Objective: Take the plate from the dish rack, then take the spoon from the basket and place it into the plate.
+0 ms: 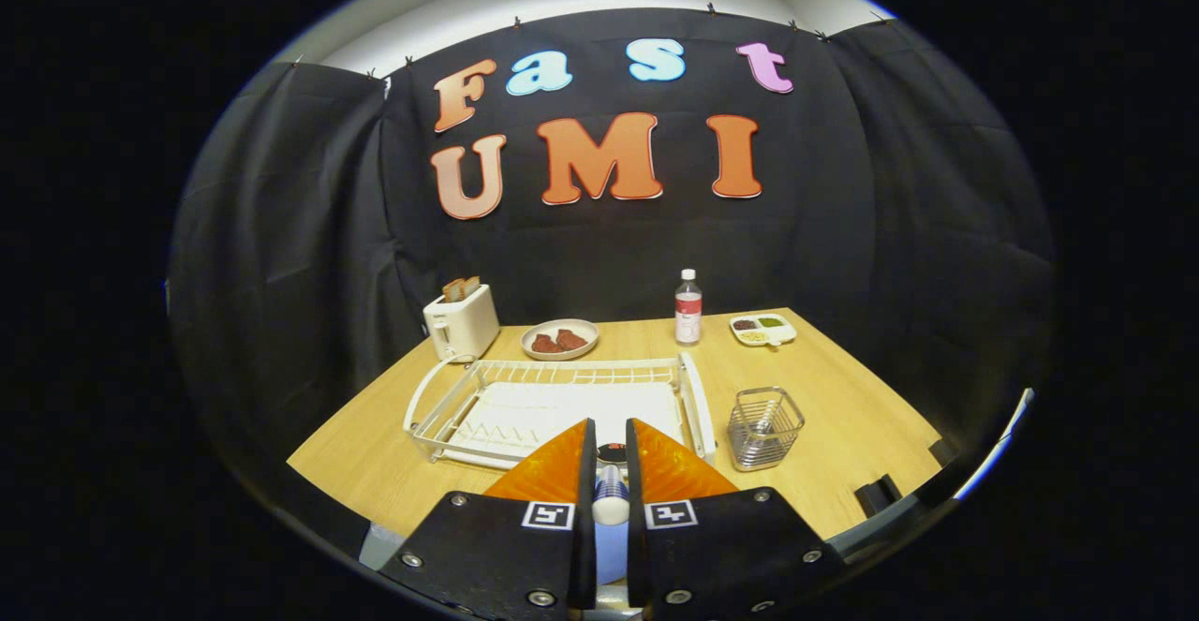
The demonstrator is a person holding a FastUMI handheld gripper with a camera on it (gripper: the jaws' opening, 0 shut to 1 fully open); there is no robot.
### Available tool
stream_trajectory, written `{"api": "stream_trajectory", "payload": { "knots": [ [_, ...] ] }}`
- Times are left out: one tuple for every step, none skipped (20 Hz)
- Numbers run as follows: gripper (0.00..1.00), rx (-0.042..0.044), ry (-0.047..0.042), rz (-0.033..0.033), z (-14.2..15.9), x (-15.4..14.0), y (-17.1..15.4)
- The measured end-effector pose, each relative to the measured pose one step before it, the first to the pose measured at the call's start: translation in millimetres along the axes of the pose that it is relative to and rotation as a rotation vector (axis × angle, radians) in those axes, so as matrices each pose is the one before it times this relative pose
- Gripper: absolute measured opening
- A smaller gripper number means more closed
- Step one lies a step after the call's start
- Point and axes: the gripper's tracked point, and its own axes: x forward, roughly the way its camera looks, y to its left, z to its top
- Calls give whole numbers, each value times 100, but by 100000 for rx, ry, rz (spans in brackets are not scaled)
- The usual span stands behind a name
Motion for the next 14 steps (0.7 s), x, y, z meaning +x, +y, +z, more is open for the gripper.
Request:
{"api": "stream_trajectory", "payload": {
  "knots": [
    [13, -721, 912, 1858, -755, 152, 869],
    [13, -893, 898, 1718, -756, 169, 845],
    [13, -682, 647, 1717, -685, 168, 718],
    [13, -489, 854, 1824, -659, 468, 709],
    [13, -356, 1138, 1536, -775, 523, 549],
    [13, -640, 1086, 1271, -747, 536, 424],
    [13, -1012, 1129, 1259, -731, 453, 353],
    [13, -1123, 517, 1471, -571, 539, 281],
    [13, -956, 338, 929, -570, 369, 210],
    [13, -1030, 189, 1006, -571, 581, 227],
    [13, -1400, 759, 526, -615, 488, 111],
    [13, -1499, 1366, 237, -864, 403, -82],
    [13, -936, 1458, -110, -807, 253, -198],
    [13, 45, 1938, 381, -943, 409, -106]
  ]
}}
